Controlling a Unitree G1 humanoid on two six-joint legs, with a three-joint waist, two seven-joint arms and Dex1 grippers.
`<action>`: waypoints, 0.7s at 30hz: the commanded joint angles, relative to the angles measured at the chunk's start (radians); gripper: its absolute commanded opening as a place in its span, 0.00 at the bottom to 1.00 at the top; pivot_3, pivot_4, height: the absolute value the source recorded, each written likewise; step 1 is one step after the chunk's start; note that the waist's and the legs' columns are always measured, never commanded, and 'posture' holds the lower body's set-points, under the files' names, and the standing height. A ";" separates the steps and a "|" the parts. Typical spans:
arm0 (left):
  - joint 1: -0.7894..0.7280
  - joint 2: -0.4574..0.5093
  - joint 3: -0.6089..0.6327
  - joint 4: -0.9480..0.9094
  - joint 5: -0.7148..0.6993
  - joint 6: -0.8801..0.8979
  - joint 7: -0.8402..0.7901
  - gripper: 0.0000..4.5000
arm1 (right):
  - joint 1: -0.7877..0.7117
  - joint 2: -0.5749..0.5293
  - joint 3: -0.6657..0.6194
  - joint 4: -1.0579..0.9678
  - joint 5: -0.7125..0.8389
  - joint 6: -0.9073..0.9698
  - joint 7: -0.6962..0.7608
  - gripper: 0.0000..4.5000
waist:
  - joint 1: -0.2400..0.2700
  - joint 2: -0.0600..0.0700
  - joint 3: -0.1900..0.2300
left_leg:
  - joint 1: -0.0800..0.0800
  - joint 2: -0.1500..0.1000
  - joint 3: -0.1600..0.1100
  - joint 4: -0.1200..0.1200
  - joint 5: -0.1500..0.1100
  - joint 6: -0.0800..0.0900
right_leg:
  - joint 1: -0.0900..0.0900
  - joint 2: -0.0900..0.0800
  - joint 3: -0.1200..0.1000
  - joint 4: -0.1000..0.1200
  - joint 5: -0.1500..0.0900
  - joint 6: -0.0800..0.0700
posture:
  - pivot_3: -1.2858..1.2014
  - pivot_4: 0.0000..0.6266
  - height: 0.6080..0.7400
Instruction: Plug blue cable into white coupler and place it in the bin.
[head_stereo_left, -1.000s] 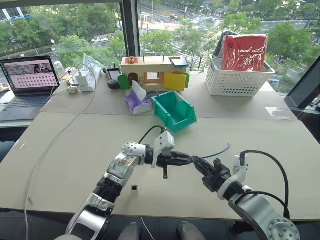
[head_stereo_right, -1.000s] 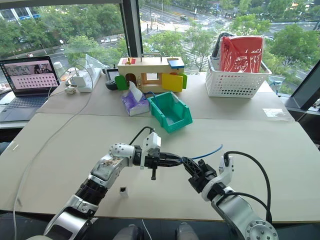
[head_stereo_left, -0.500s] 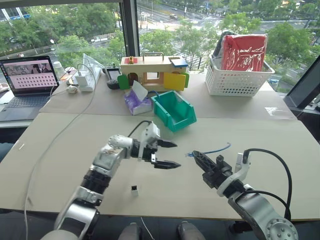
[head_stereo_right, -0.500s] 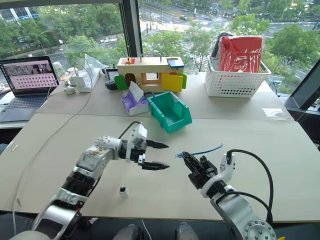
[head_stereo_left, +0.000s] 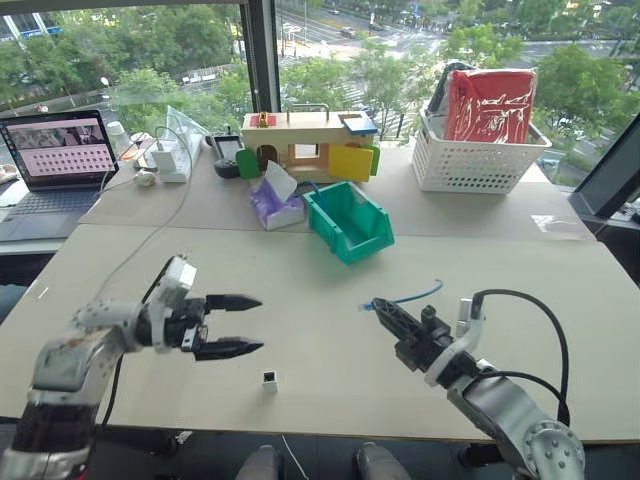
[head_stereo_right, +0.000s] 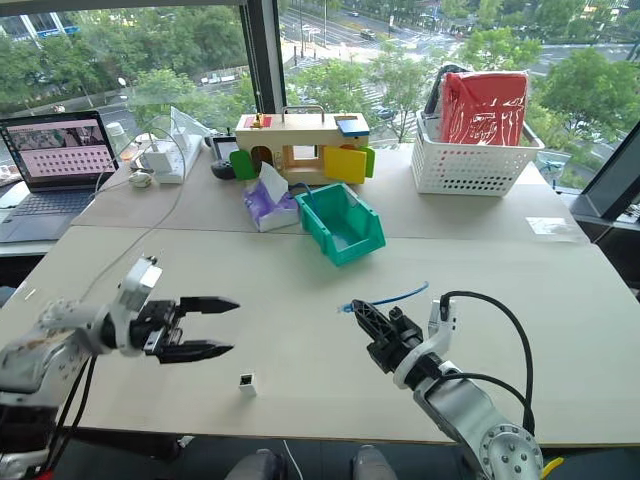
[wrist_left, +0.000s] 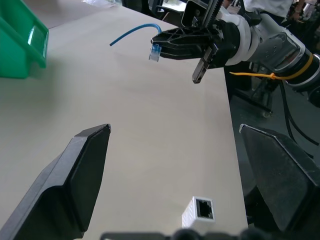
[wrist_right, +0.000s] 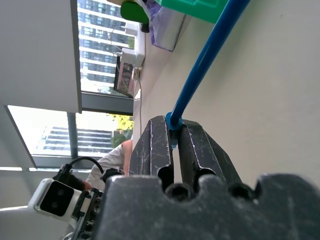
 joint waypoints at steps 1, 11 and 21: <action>0.134 -0.011 0.041 -0.110 0.031 -0.120 0.038 0.99 | -0.019 -0.017 0.007 -0.005 0.043 0.022 0.020 0.00 | 0.002 0.000 0.000 | 0.000 0.000 0.000 0.000 0.000 0.000 | 0.000 0.000 0.000 0.000 0.000 0.000 | 0.52 0.24 0.81; 0.197 -0.074 -0.143 -0.059 0.225 -0.294 0.152 0.99 | -0.029 -0.023 0.016 -0.003 0.052 0.023 0.020 0.00 | 0.001 0.000 0.000 | 0.001 0.000 0.003 0.000 0.000 0.000 | 0.000 -0.001 0.000 0.000 -0.002 -0.002 | 0.52 0.24 0.81; 0.087 -0.135 -0.261 0.174 0.314 -0.483 0.116 0.66 | 0.014 -0.008 0.001 -0.050 0.014 -0.012 0.016 0.00 | 0.000 0.000 0.000 | 0.000 0.000 0.003 0.000 0.000 0.000 | 0.000 0.000 0.000 0.000 -0.001 0.002 | 0.52 0.24 0.81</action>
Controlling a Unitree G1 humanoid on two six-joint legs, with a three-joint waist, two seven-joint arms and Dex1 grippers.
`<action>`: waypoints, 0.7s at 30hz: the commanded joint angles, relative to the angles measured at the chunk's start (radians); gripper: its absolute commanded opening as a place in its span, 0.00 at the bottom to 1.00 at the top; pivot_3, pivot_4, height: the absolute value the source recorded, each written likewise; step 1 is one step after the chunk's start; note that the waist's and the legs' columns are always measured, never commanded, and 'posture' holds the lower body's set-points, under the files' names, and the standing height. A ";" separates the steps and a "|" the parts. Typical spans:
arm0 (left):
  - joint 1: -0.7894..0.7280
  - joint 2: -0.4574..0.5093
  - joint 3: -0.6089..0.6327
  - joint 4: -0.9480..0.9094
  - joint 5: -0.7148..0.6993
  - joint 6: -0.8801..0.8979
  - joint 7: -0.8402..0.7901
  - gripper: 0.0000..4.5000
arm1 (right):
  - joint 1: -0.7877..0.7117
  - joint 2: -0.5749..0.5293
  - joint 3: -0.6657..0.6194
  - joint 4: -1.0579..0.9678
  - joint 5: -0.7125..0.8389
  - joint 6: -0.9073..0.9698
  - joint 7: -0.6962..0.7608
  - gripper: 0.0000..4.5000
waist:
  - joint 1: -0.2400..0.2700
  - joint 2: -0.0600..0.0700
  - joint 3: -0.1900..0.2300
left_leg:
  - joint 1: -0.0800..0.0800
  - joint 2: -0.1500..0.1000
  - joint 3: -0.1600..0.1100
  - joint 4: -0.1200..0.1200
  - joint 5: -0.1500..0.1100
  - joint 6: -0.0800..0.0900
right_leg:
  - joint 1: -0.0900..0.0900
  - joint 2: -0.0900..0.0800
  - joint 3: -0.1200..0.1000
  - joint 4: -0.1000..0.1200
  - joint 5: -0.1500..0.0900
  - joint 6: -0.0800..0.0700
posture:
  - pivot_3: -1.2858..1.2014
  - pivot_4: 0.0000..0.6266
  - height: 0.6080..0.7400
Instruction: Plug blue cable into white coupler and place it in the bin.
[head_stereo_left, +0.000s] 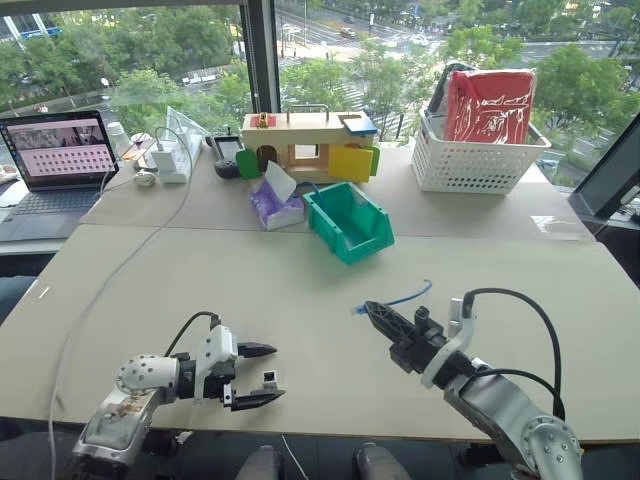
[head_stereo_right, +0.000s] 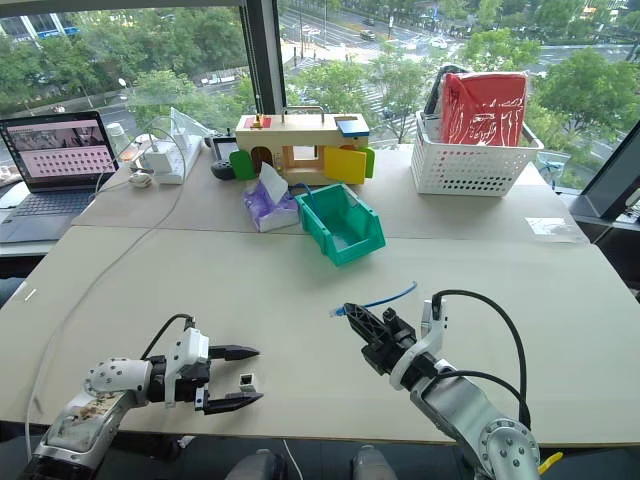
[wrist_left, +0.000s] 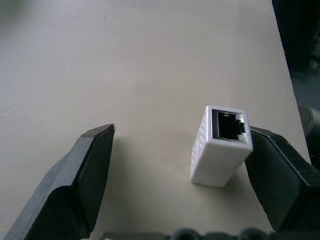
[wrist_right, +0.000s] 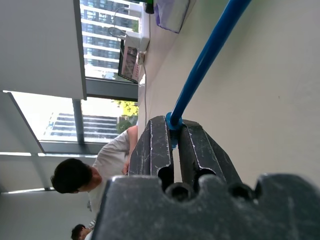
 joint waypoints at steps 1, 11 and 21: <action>-0.040 0.000 -0.024 0.063 -0.002 -0.062 -0.054 0.57 | 0.013 0.006 -0.026 -0.066 -0.011 -0.029 0.014 0.00 | 0.000 0.000 0.000 | 0.000 0.000 0.000 0.000 0.000 0.000 | 0.000 0.000 0.000 0.000 0.000 0.000 | 0.52 0.24 0.81; -0.315 -0.024 -0.054 0.331 0.022 -0.158 -0.167 0.11 | 0.046 0.032 -0.034 -0.106 -0.061 -0.079 0.015 0.00 | 0.004 0.000 0.000 | -0.001 -0.001 0.000 0.000 0.001 0.002 | 0.000 0.001 -0.001 0.000 0.000 0.003 | 0.52 0.24 0.81; -0.655 -0.237 -0.189 0.664 0.104 -0.353 -0.317 0.11 | 0.076 0.074 -0.045 -0.146 -0.126 -0.126 0.015 0.00 | 0.003 -0.001 0.000 | -0.002 -0.004 -0.001 0.000 0.002 0.002 | 0.001 0.001 -0.001 -0.001 0.002 0.001 | 0.52 0.24 0.81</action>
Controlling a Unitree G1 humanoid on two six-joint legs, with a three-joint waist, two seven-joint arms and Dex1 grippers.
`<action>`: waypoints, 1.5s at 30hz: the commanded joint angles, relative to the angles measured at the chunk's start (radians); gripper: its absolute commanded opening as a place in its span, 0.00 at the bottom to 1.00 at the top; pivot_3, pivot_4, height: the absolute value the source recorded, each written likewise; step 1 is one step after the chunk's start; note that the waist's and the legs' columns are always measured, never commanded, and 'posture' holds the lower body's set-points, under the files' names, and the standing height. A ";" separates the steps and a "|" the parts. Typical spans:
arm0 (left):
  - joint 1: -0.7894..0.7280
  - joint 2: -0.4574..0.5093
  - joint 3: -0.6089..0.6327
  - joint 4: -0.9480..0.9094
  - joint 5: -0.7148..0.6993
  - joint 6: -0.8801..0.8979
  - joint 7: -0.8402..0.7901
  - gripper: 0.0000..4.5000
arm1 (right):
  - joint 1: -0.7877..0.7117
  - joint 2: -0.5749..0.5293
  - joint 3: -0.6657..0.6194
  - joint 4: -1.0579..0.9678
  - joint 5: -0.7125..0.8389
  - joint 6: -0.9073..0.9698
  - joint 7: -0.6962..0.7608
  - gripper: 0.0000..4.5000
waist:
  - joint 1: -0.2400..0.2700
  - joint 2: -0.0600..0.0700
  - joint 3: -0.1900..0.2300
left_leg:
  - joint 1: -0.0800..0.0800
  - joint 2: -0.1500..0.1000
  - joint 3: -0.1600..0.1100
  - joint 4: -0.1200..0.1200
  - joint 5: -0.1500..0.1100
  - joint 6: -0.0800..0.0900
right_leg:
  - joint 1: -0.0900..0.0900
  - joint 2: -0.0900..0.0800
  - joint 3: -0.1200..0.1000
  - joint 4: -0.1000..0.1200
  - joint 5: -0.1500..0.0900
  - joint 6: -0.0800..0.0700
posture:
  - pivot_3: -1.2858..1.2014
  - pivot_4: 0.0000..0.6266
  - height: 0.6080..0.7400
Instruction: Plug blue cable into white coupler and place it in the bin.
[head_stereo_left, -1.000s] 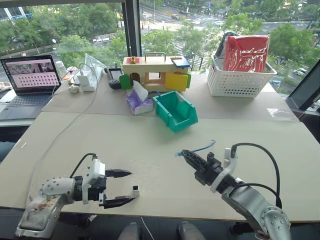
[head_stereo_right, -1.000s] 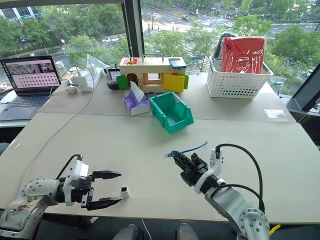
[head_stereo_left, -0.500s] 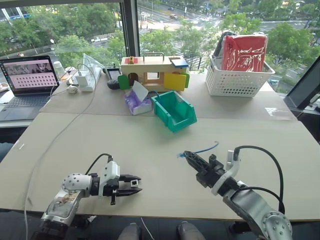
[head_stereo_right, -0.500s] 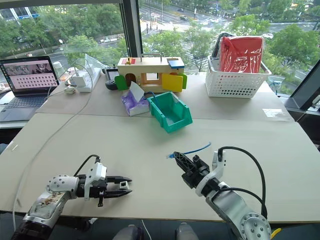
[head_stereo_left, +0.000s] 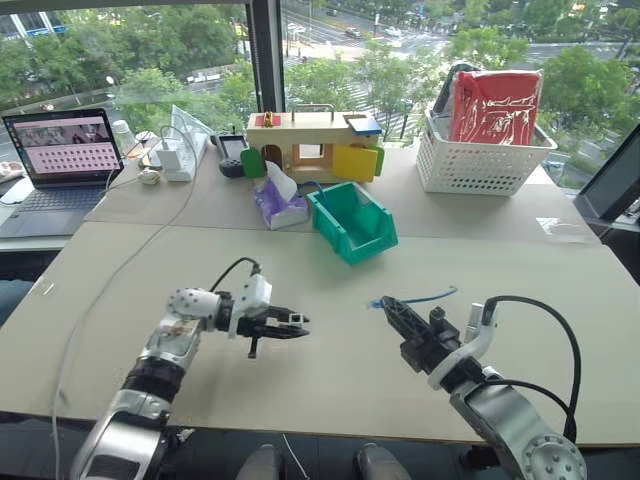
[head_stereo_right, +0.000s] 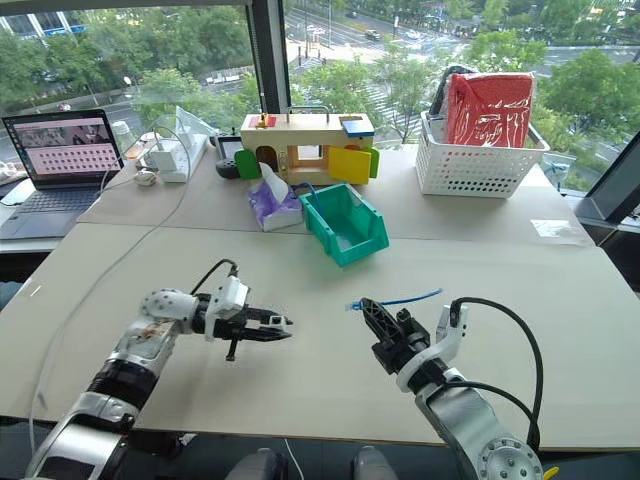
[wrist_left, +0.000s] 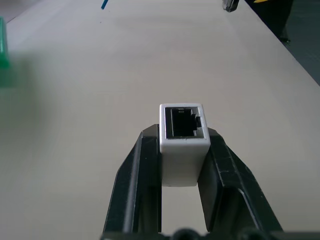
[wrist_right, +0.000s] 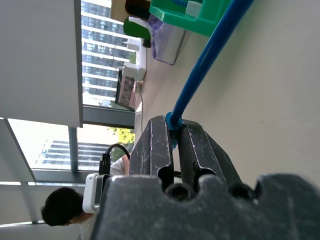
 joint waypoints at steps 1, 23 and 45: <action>-0.115 -0.077 -0.044 0.160 0.034 -0.135 -0.090 0.11 | 0.015 0.010 -0.018 -0.069 -0.023 -0.030 0.014 0.00 | -0.001 0.000 0.000 | 0.000 0.000 0.000 0.000 0.000 0.000 | 0.000 0.000 0.000 0.000 0.000 0.000 | 0.52 0.24 0.81; -0.430 -0.253 -0.126 0.747 0.124 -0.386 -0.127 0.68 | 0.123 0.013 -0.032 -0.188 -0.073 -0.116 -0.022 0.00 | -0.004 -0.001 0.000 | -0.001 0.000 -0.001 0.000 0.000 0.000 | 0.000 0.001 0.000 0.000 -0.003 0.006 | 0.52 0.24 0.81; 0.101 0.017 0.417 -0.204 -0.298 0.526 0.295 1.00 | 0.027 -0.012 0.011 -0.064 -0.016 -0.063 0.021 0.00 | -0.022 0.000 0.000 | 0.000 0.004 -0.004 0.000 0.000 0.000 | 0.000 0.002 -0.001 0.002 0.001 -0.002 | 0.52 0.24 0.81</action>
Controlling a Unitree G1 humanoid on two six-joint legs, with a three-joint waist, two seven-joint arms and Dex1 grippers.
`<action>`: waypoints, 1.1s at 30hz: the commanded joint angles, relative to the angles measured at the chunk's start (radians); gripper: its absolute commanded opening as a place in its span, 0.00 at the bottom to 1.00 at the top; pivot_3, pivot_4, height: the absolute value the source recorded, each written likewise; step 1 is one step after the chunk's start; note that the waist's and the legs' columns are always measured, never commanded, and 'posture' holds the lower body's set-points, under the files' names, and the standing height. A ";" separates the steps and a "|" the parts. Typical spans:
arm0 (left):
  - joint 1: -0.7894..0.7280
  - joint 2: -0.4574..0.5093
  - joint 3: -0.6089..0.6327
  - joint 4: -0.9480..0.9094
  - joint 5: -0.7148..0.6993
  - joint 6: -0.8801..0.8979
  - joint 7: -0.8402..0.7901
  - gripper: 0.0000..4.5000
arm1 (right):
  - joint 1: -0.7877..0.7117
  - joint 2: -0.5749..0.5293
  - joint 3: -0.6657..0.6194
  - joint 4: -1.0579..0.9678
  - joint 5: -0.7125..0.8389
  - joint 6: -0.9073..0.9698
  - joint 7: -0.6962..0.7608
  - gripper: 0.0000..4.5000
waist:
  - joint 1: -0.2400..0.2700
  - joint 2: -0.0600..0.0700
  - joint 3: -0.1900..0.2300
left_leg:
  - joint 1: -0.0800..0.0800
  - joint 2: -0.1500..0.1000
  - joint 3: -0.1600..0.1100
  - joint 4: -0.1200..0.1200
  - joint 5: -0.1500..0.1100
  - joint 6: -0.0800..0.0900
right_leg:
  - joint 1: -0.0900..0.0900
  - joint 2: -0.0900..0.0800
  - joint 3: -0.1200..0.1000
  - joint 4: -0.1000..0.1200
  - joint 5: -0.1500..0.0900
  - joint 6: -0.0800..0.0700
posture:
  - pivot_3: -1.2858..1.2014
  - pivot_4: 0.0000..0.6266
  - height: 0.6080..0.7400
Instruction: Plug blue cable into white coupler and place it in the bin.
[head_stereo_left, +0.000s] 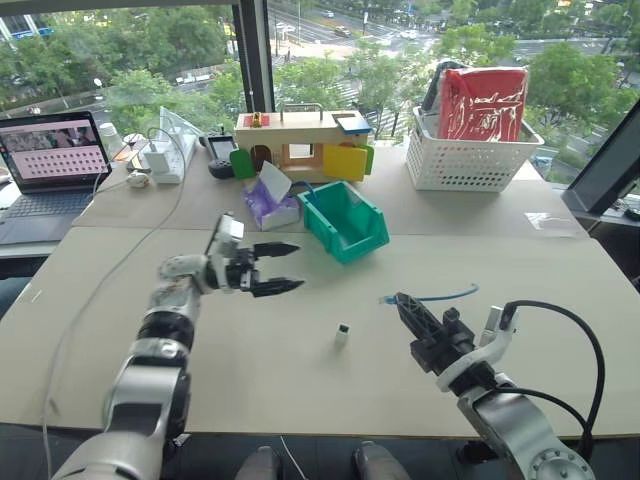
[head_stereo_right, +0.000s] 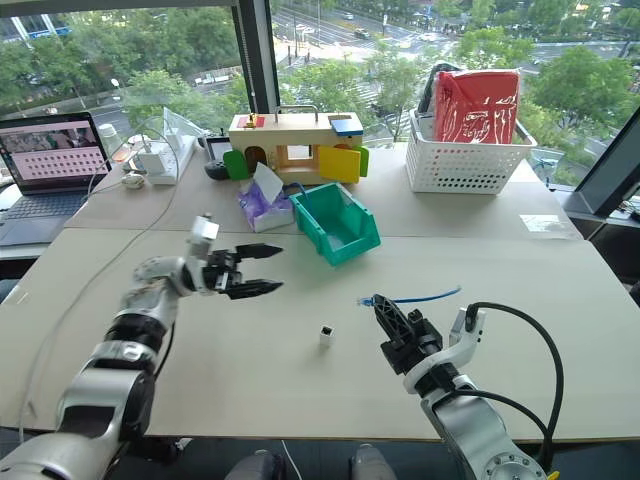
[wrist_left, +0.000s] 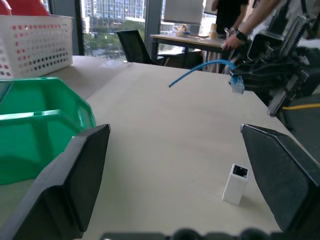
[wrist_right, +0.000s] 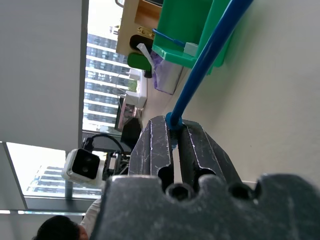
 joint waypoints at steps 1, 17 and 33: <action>0.257 -0.031 0.108 -0.387 -0.088 0.243 0.342 1.00 | -0.020 -0.002 0.002 -0.002 0.001 0.012 0.022 0.00 | -0.003 0.002 -0.001 | 0.001 0.000 -0.001 0.000 0.000 0.000 | 0.001 -0.001 0.001 0.000 0.000 0.000 | 0.52 0.24 0.81; 0.847 -0.129 -0.118 -1.092 0.183 0.273 0.896 1.00 | -0.031 -0.040 -0.012 -0.006 -0.166 0.019 -0.022 0.00 | 0.018 0.001 -0.002 | 0.007 0.010 0.010 0.000 0.004 0.006 | 0.006 -0.002 0.003 -0.002 -0.006 -0.003 | 0.52 0.24 0.81; 0.796 -0.209 -0.381 -1.102 0.219 0.361 0.946 1.00 | 0.095 -0.084 -0.079 -0.154 -0.273 0.006 -0.115 0.00 | 0.021 0.004 -0.005 | 0.002 0.010 0.018 -0.001 0.003 0.006 | 0.001 -0.002 0.003 -0.003 -0.006 -0.001 | 0.52 0.24 0.81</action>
